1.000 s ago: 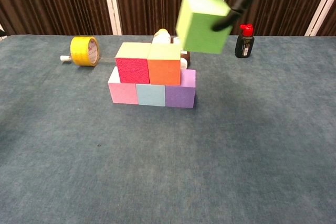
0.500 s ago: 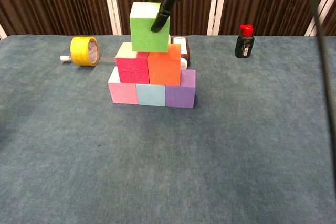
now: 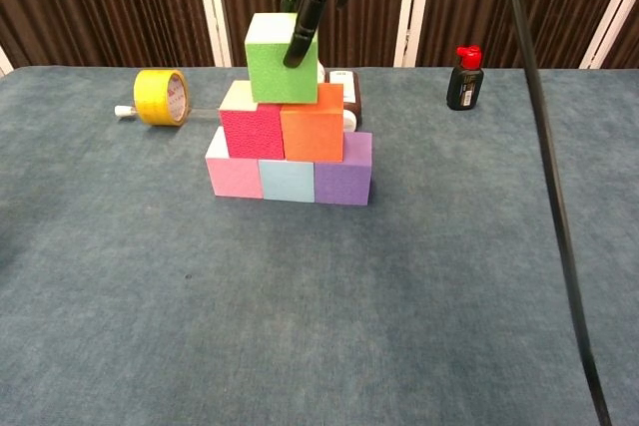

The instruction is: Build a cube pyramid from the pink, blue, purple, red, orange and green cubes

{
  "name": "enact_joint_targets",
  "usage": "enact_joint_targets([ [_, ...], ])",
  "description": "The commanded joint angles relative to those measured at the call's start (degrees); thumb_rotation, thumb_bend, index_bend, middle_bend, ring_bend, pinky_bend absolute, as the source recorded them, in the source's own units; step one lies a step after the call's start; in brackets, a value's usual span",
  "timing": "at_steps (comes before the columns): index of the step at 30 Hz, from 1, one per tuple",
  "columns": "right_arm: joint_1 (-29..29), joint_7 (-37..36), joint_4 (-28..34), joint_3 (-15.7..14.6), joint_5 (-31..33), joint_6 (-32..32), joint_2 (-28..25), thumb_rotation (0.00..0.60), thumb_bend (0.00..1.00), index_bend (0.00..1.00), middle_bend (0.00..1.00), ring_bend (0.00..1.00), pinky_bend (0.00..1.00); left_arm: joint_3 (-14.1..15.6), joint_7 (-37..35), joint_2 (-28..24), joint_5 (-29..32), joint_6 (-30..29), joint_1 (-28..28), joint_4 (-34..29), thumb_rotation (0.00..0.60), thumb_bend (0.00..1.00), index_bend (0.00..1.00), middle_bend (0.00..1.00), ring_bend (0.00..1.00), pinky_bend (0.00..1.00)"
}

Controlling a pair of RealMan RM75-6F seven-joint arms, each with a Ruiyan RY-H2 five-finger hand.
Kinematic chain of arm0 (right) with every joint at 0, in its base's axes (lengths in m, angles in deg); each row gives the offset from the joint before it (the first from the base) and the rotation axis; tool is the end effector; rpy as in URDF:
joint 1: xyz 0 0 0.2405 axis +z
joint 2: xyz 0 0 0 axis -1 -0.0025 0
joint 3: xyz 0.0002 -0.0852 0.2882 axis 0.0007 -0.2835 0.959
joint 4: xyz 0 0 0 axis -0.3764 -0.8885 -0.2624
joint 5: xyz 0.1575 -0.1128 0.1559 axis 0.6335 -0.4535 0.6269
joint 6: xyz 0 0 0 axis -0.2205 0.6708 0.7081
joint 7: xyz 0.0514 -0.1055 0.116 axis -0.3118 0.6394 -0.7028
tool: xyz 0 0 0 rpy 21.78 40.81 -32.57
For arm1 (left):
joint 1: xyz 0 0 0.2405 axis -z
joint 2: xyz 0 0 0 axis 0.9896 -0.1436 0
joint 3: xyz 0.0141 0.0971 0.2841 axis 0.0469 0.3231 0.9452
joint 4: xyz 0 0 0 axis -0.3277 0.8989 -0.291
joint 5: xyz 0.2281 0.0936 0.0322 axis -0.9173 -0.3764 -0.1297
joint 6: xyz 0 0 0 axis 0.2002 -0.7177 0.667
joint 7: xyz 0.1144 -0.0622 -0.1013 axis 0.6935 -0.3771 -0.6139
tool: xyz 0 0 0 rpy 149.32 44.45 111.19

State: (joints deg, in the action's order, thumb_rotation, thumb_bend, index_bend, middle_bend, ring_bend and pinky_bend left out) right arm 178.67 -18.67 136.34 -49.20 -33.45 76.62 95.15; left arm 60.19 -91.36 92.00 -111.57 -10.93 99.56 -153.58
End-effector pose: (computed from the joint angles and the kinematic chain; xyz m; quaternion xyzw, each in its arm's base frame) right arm 0.0748 -0.4732 -0.0135 0.7098 -0.4867 0.2954 0.4147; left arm -0.3500 0.2951 0.0847 -0.6520 -0.3774 -0.4171 0.5084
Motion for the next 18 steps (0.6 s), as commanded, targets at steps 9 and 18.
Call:
enact_joint_targets([
  [9, -0.09, 1.54, -1.07, 1.68, 0.52, 2.45, 2.32, 0.600, 0.32, 0.48, 0.16, 0.01, 0.14, 0.11, -0.61, 0.27, 0.06, 0.03, -0.23, 0.60, 0.600, 0.35, 0.09, 0.01, 0.00, 0.13],
  [18, -0.57, 3.47, -2.19, 2.85, 1.25, 3.00, 3.80, 0.600, 0.32, 0.47, 0.16, 0.01, 0.14, 0.22, -1.28, 0.49, 0.09, 0.14, -0.38, 1.20, 0.600, 0.35, 0.09, 0.01, 0.00, 0.13],
])
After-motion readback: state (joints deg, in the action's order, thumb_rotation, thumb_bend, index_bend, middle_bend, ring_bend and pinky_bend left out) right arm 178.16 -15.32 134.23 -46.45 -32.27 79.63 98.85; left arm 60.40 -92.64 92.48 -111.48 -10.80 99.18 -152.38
